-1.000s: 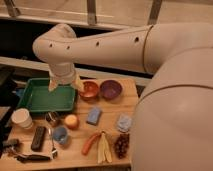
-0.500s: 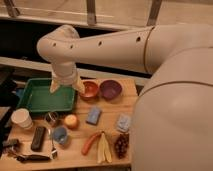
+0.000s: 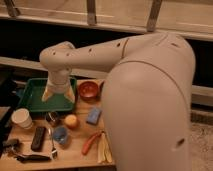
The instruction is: Place eraser in metal cup
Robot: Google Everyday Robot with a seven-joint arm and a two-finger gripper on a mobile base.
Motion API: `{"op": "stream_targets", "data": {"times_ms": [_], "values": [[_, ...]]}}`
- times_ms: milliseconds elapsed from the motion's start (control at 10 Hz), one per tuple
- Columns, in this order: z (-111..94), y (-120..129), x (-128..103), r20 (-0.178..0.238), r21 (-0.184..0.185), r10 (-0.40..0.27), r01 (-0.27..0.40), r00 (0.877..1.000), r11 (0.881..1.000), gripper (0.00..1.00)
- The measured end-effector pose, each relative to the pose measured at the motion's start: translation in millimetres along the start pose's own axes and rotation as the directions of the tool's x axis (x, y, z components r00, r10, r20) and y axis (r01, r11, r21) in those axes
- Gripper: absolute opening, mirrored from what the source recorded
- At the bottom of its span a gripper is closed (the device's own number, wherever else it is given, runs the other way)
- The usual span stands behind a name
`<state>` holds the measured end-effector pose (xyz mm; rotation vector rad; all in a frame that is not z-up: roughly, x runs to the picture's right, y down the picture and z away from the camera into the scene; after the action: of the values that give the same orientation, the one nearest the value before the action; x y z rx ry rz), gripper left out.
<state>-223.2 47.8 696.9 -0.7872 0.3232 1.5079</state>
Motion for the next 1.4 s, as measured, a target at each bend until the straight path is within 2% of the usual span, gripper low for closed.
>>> {"op": "stream_targets", "data": {"times_ms": [300,400,1000,1400], "values": [[34,40,12,-0.086,-0.051,-0.059,0.055,0.995,0.997,0.8],[37,46,16,-0.096,-0.06,-0.074,0.069,0.993,0.996,0.8],[39,46,15,-0.107,-0.064,-0.077,0.071,0.991,0.995,0.8],[87,70,15,-0.203,-0.093,-0.125,0.108,0.971,0.99,0.8]]}}
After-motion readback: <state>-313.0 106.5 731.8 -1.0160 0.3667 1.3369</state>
